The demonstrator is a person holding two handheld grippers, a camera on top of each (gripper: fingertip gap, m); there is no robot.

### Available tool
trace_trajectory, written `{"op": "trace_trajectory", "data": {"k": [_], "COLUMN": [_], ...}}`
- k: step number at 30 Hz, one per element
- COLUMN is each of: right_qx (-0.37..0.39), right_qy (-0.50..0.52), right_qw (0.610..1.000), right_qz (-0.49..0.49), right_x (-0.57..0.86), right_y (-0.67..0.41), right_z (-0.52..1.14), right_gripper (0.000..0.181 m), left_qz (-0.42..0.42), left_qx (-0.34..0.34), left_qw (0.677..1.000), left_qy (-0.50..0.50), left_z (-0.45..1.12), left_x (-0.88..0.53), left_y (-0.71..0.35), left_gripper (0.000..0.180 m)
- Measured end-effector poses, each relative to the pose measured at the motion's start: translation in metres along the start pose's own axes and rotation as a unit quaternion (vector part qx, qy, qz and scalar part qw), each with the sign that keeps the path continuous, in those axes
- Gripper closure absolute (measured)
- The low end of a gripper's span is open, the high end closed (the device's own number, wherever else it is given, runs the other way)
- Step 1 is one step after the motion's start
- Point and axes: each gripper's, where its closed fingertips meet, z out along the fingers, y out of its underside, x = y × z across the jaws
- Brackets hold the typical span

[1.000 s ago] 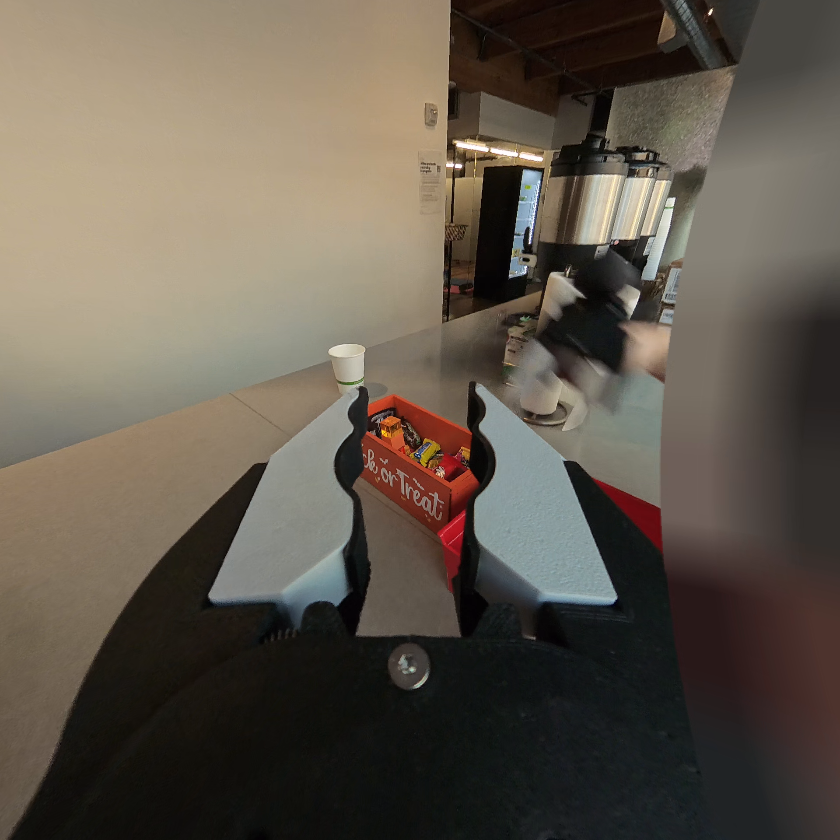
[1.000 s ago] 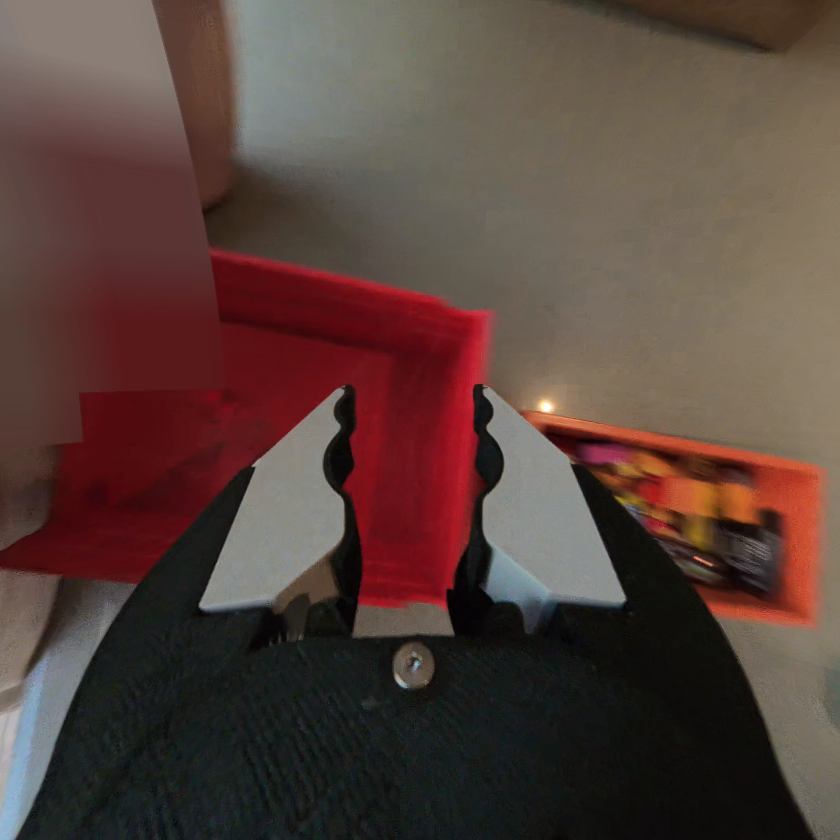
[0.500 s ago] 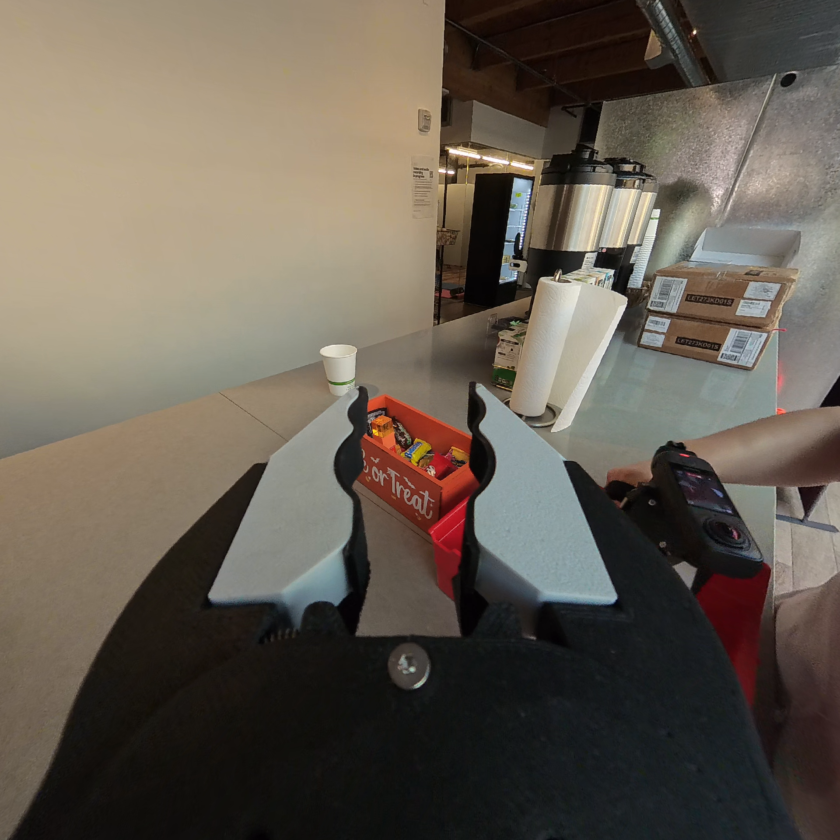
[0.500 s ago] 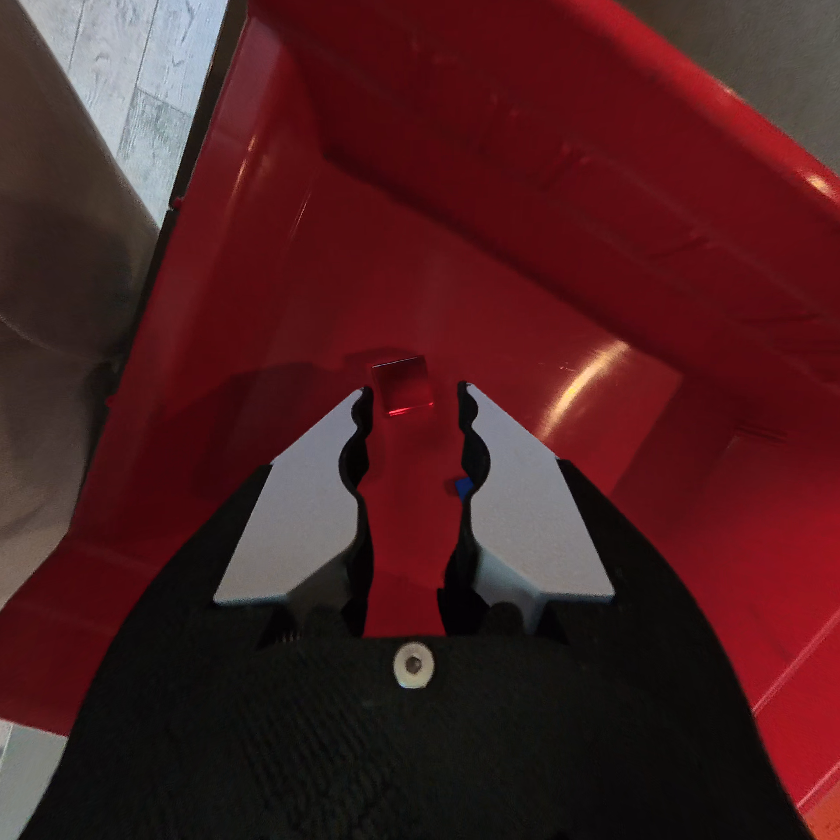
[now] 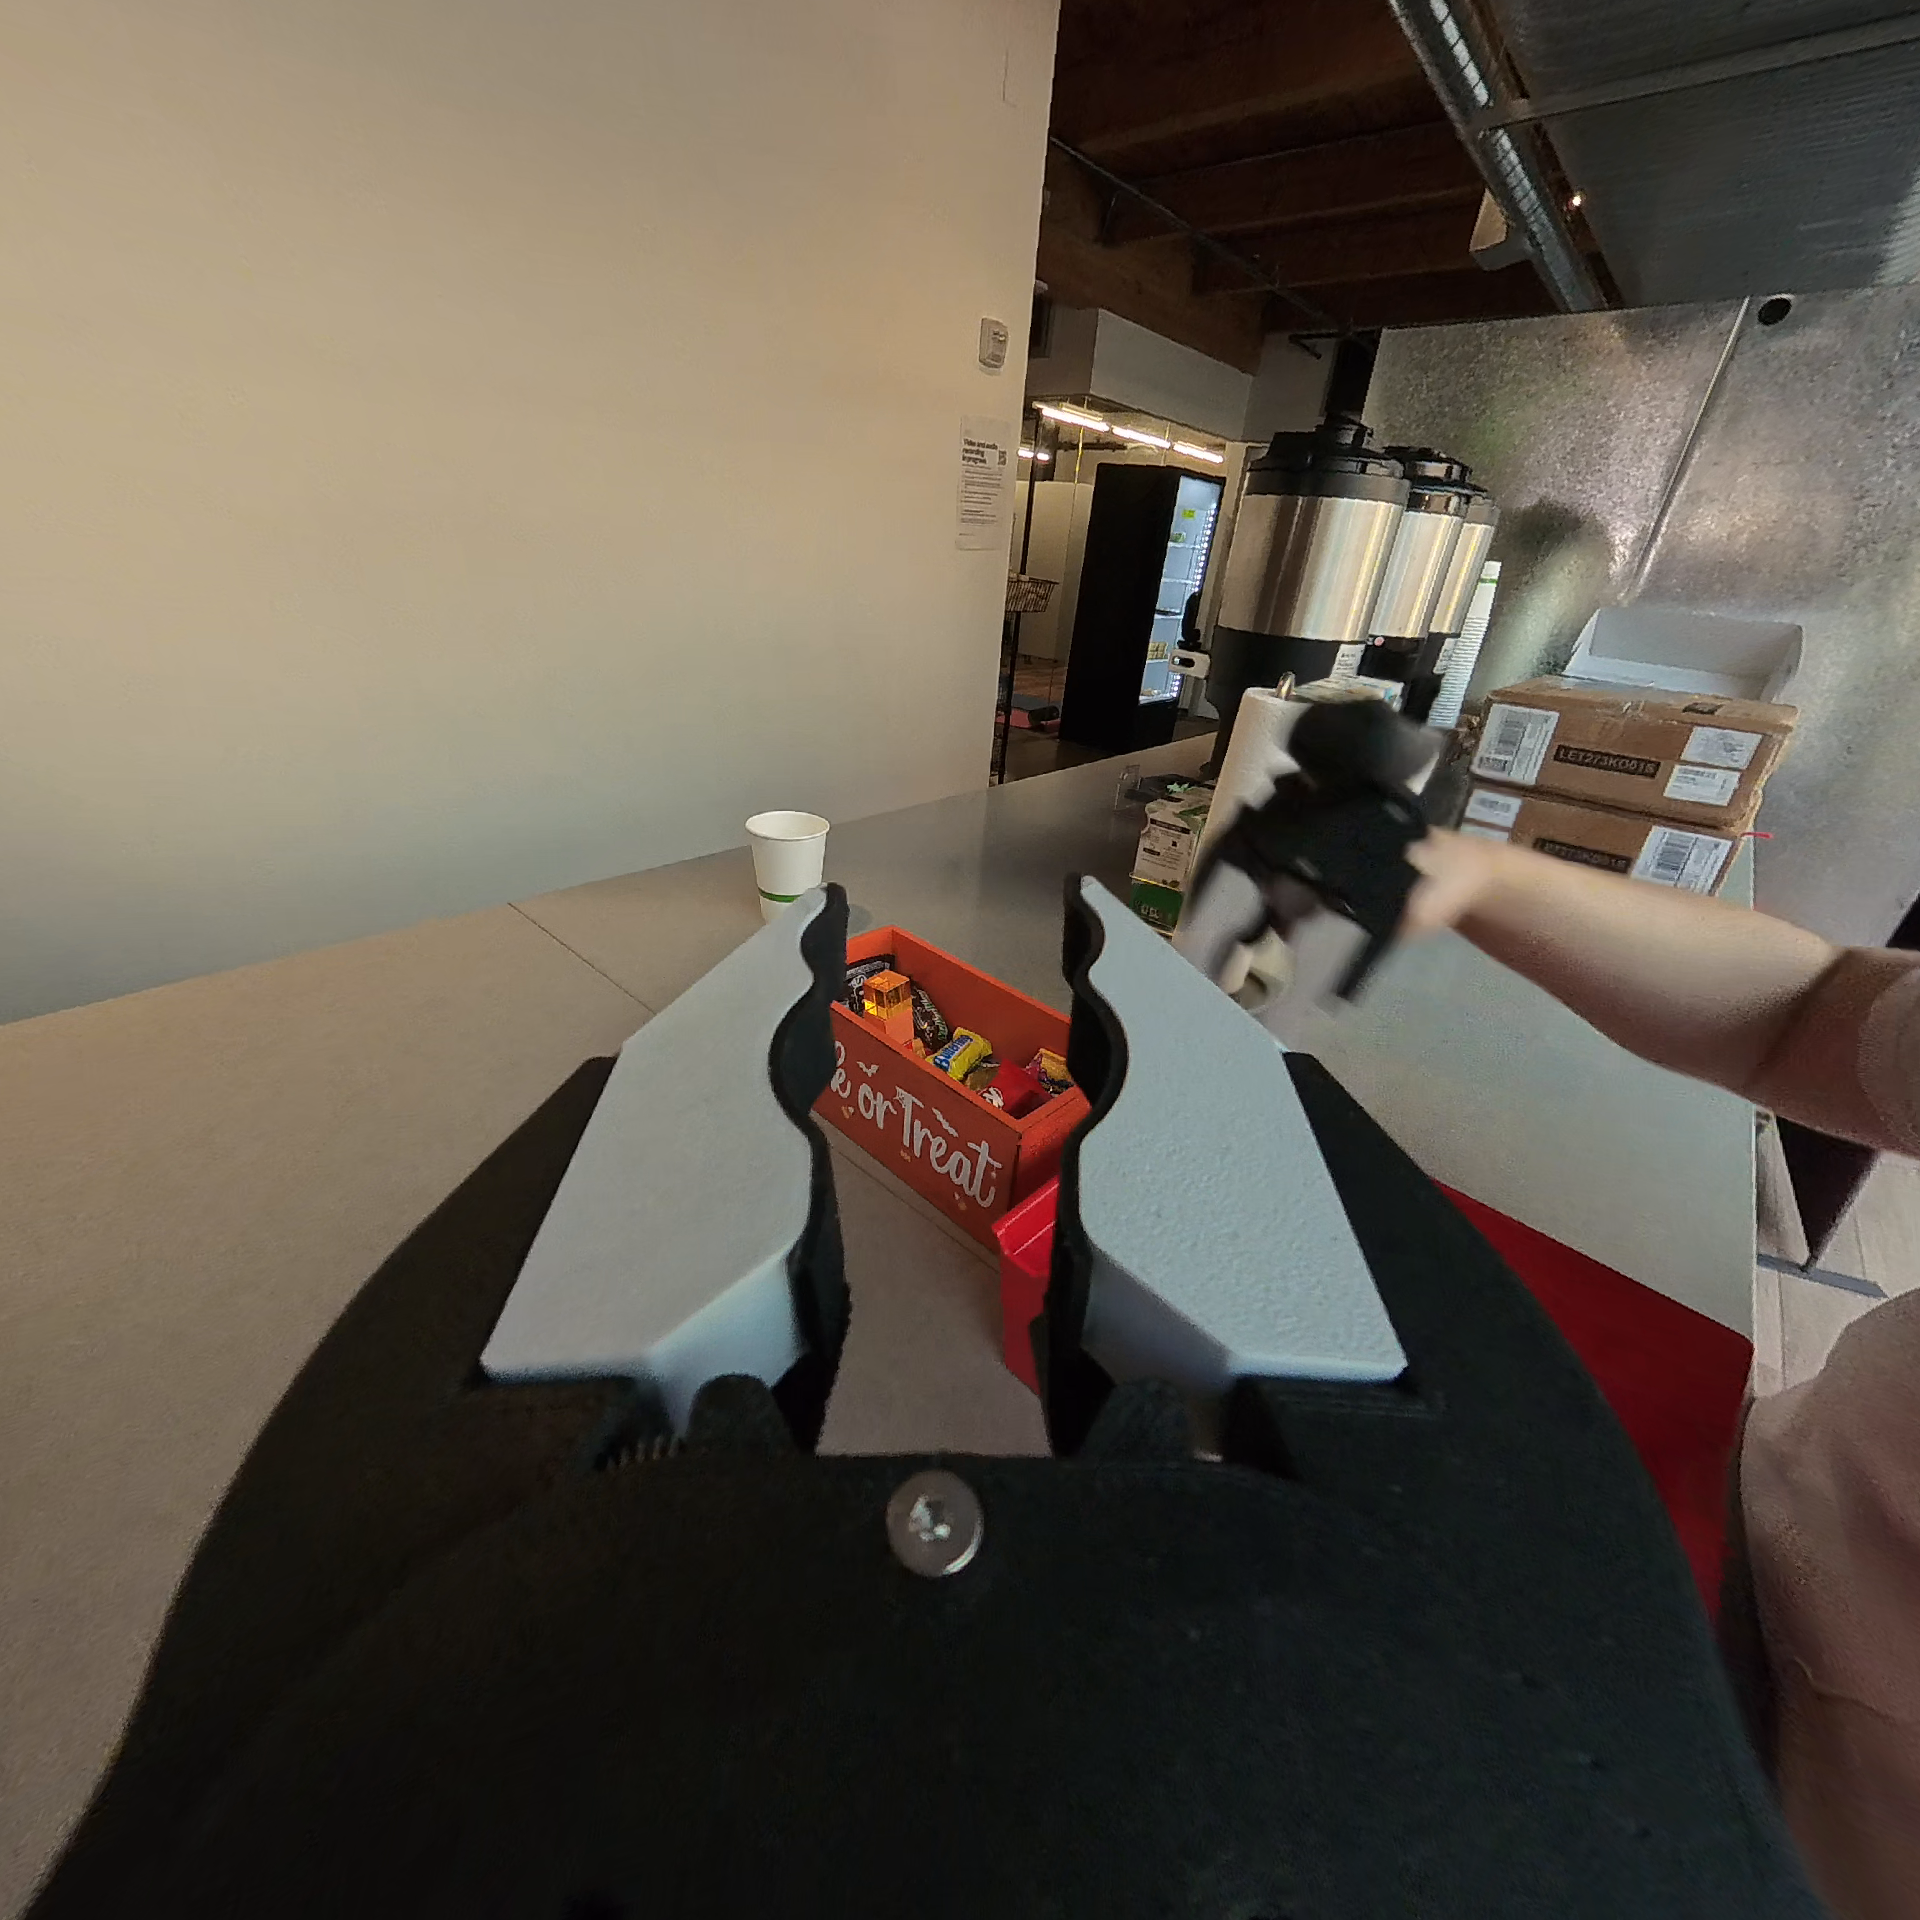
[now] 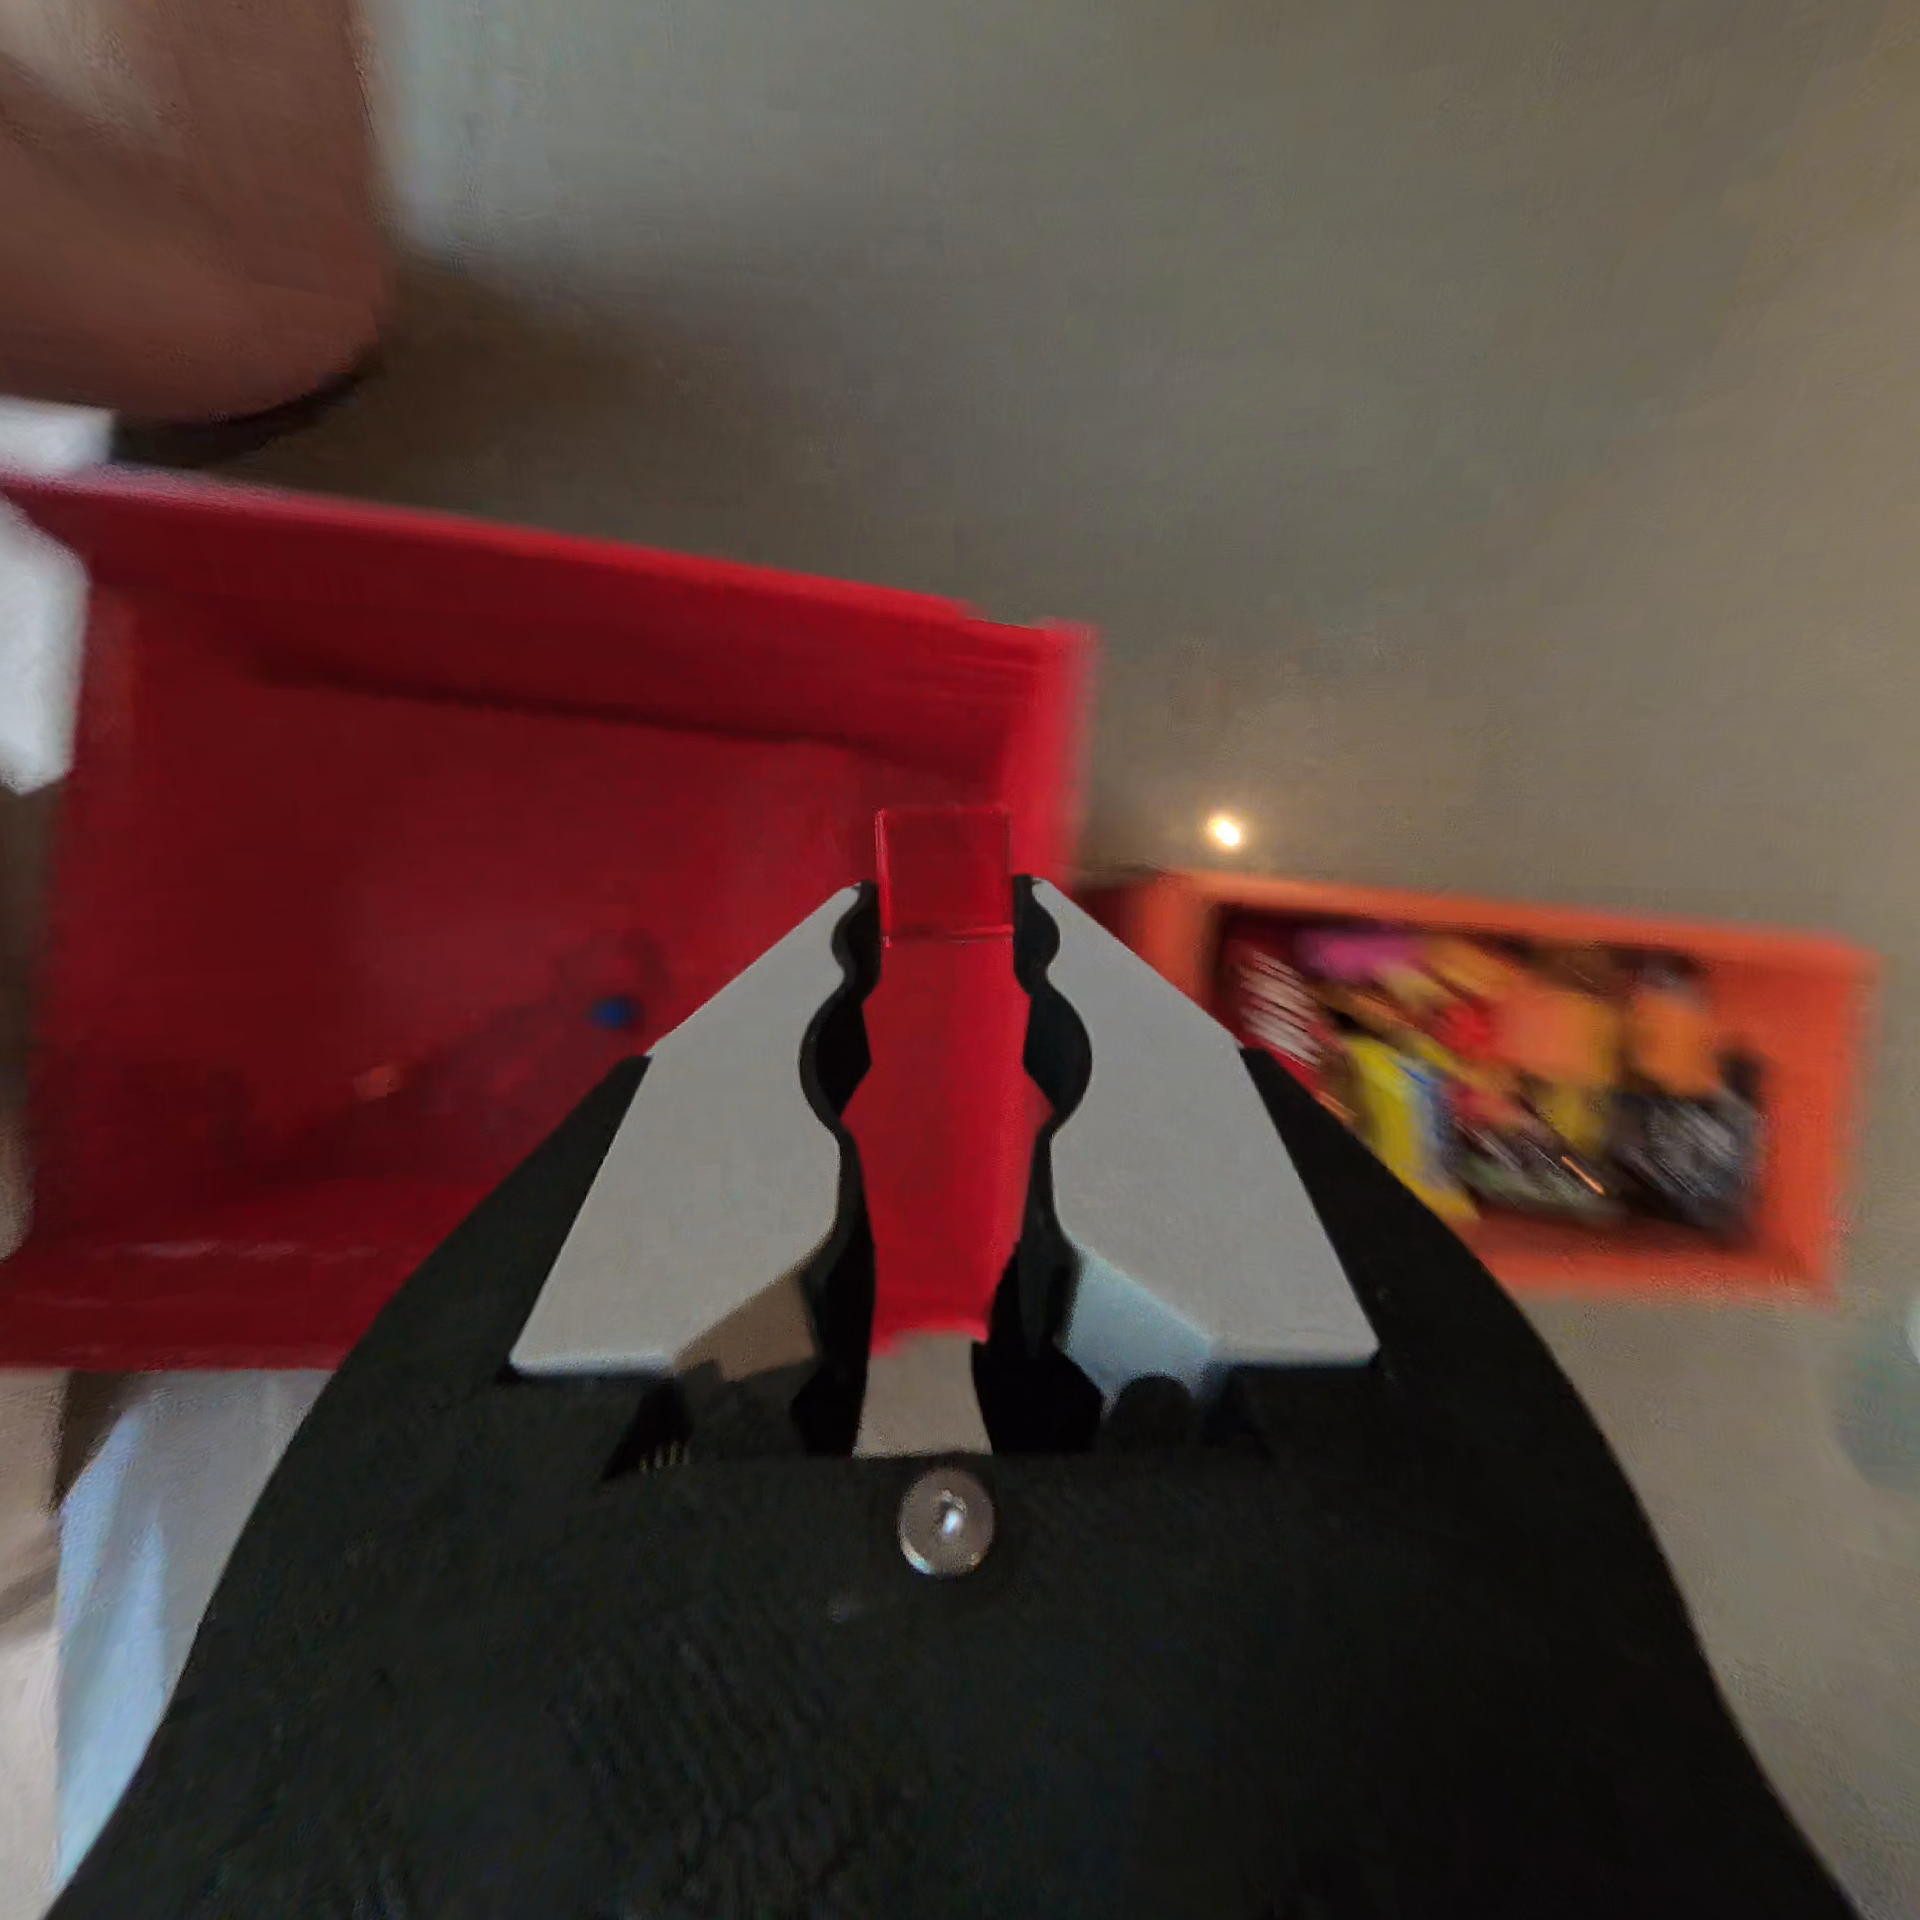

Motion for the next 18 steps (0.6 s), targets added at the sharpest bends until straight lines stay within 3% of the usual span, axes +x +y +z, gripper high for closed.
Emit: {"op": "trace_trajectory", "data": {"k": [4,7,18], "right_qx": [-0.062,-0.097,-0.158], "right_qy": [0.056,0.051,0.033], "right_qw": [0.98,0.961,0.944], "right_qz": [0.182,0.254,0.287], "right_x": [0.136,0.186,0.217], "right_y": [0.029,0.05,0.077], "right_z": [-0.022,-0.008,0.032], "right_gripper": [0.158,0.158,0.157], "left_qz": [-0.001,-0.005,0.005], "left_qx": [0.002,-0.001,-0.018], "left_qw": [1.0,1.0,1.0], "left_qy": [-0.005,-0.004,-0.004], "left_z": [0.001,0.004,0.01], "left_x": [-0.002,-0.002,0.004], "left_y": [-0.002,-0.001,0.003], "left_gripper": [0.139,0.139,0.139]}}
